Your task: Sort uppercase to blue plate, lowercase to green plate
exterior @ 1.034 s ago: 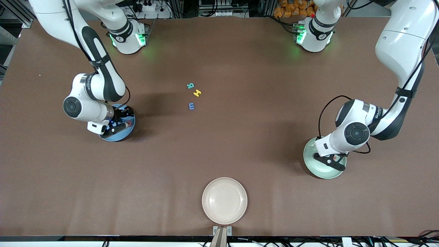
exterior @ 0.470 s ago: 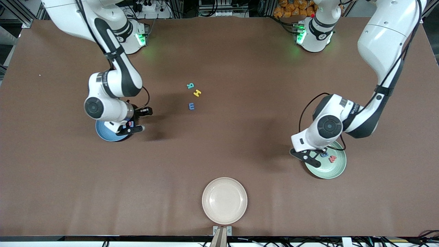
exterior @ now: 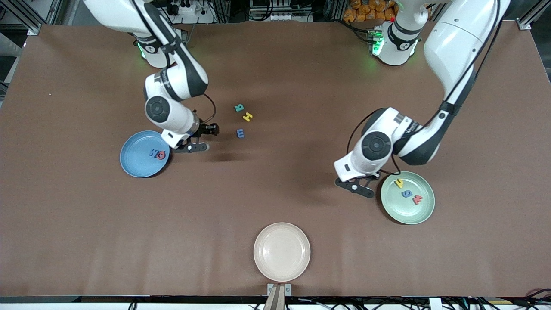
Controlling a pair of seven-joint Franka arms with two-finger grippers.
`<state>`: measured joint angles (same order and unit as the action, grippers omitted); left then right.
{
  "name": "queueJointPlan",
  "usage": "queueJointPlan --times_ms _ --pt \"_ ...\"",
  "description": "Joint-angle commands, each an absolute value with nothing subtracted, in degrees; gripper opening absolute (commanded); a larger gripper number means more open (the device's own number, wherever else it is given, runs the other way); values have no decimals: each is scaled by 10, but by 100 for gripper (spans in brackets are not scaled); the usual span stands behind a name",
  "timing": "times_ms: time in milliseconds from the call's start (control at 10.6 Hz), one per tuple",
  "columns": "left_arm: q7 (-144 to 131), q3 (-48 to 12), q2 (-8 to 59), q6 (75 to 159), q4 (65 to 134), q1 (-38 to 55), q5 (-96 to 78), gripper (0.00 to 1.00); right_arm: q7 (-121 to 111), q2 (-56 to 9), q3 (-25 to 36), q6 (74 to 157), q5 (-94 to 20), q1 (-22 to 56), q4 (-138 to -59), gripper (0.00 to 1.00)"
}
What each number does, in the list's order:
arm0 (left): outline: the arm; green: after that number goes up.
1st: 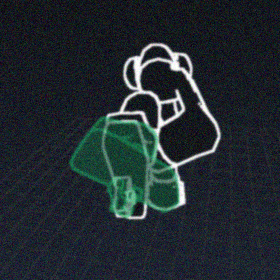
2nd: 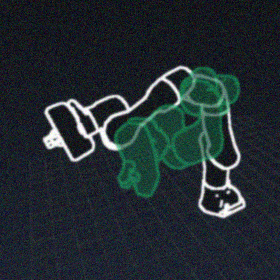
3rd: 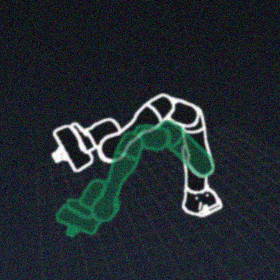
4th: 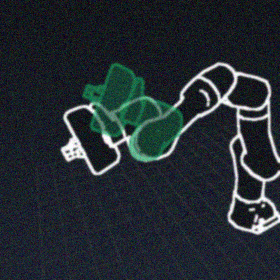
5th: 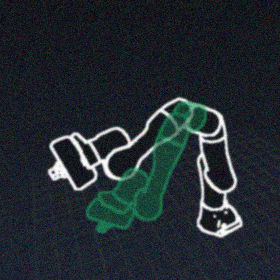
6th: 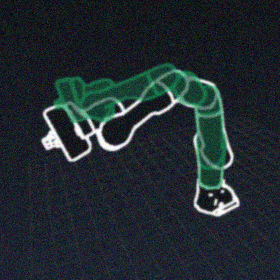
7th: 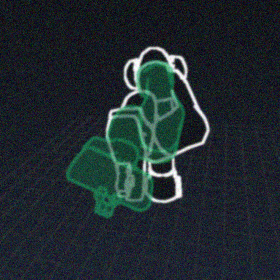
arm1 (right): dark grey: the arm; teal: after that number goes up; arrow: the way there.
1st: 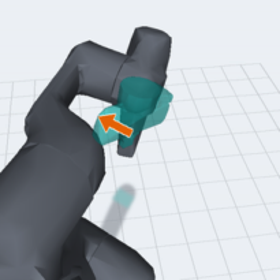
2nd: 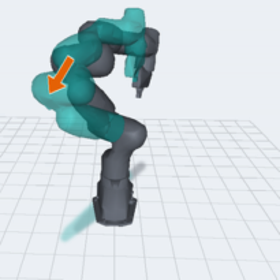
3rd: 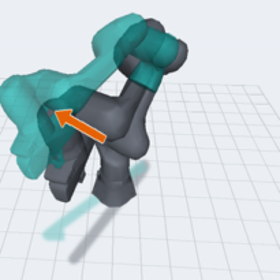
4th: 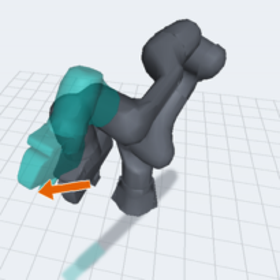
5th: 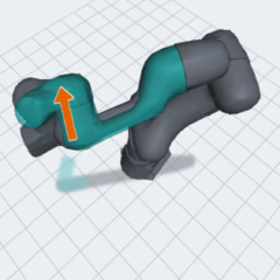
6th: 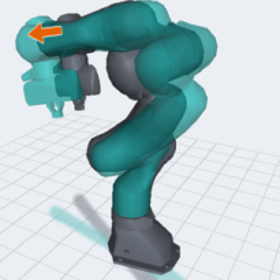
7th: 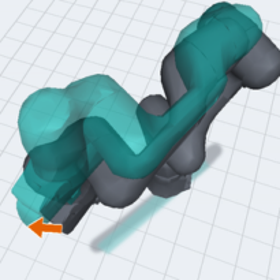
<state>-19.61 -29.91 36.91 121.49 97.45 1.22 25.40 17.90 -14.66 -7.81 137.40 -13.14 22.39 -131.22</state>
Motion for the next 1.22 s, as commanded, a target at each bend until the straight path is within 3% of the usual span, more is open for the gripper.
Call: queueJointPlan --times_ms 0,376,1128 --pt "-235 -294 363 1203 969 31 226 43 309 -107 -127 1390 -48 243 -1348 69" --pt "-241 -294 363 1203 969 33 201 43 344 -107 -192 1530 -14 244 -1420 68" --pt "-262 -292 369 1203 969 46 202 43 345 -131 -200 1596 -12 279 -1458 69"
